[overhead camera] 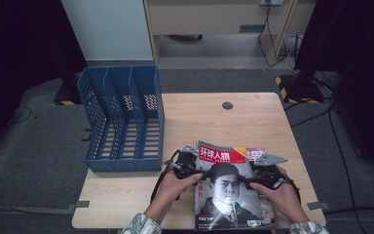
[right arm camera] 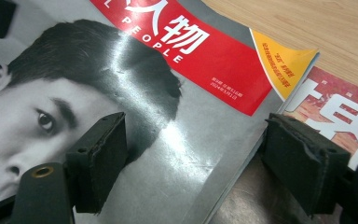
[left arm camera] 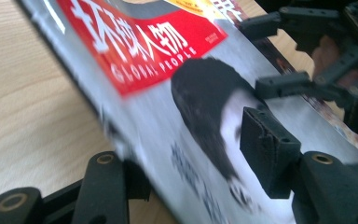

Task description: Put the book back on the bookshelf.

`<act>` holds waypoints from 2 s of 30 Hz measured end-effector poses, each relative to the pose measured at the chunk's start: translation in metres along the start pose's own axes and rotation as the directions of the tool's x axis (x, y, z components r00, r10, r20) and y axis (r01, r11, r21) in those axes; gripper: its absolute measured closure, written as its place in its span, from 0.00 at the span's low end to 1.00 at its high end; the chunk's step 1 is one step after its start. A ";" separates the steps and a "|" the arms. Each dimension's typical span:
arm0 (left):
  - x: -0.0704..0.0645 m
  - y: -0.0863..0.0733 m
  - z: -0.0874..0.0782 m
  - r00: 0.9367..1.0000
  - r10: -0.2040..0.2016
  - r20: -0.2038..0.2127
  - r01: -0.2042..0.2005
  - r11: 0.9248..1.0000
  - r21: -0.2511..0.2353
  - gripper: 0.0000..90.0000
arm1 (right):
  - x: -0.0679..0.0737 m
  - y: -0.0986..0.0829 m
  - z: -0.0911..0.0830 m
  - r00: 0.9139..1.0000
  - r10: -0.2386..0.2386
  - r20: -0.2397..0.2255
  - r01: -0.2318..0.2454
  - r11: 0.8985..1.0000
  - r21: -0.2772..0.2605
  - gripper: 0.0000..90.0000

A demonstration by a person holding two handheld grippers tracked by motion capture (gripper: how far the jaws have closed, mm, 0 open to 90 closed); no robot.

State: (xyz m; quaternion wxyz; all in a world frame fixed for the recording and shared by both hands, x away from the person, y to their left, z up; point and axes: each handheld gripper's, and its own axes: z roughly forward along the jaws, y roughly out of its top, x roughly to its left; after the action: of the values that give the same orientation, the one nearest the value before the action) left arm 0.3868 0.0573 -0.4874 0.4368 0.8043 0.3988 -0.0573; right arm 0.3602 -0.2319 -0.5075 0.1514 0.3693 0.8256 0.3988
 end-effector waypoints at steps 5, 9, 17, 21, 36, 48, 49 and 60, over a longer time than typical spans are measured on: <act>0.000 0.006 0.008 1.000 0.009 -0.029 -0.009 1.000 -0.012 0.71 | 0.002 0.000 0.000 1.000 -0.023 0.008 0.023 1.000 -0.004 0.26; -0.003 0.008 0.006 0.999 0.022 -0.038 -0.023 0.999 -0.029 0.83 | 0.001 0.000 0.000 1.000 -0.016 -0.001 0.016 1.000 -0.001 0.25; -0.012 0.012 -0.008 0.997 0.081 -0.019 -0.082 0.994 -0.073 0.90 | -0.002 0.000 0.004 1.000 0.018 -0.003 -0.018 1.000 -0.009 0.10; -0.017 0.018 -0.017 0.993 0.116 -0.026 -0.118 0.990 -0.082 0.92 | -0.004 0.000 0.006 0.999 0.026 -0.018 -0.026 1.000 -0.017 0.08; -0.023 0.036 -0.036 0.987 0.157 -0.022 -0.158 0.985 -0.070 0.96 | -0.016 0.019 0.008 0.997 0.050 -0.060 -0.053 0.997 -0.051 0.10; -0.032 0.043 -0.039 0.978 0.208 -0.014 -0.208 0.976 -0.056 0.96 | -0.015 0.022 0.017 0.994 0.019 -0.109 -0.021 1.000 -0.021 0.10; -0.033 0.044 -0.040 0.977 0.211 -0.013 -0.211 0.976 -0.053 0.96 | -0.015 0.022 0.018 0.994 0.018 -0.112 -0.021 1.000 -0.021 0.10; -0.037 0.051 -0.044 0.971 0.237 -0.011 -0.238 0.971 -0.020 0.96 | -0.013 0.023 0.021 0.989 0.047 -0.141 -0.048 0.999 -0.003 0.11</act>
State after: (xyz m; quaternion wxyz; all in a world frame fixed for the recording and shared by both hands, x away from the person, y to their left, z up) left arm 0.3858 0.0530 -0.4110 0.4475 0.8417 0.3022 0.0031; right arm 0.3921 -0.2207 -0.5034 0.0844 0.3592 0.8239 0.4301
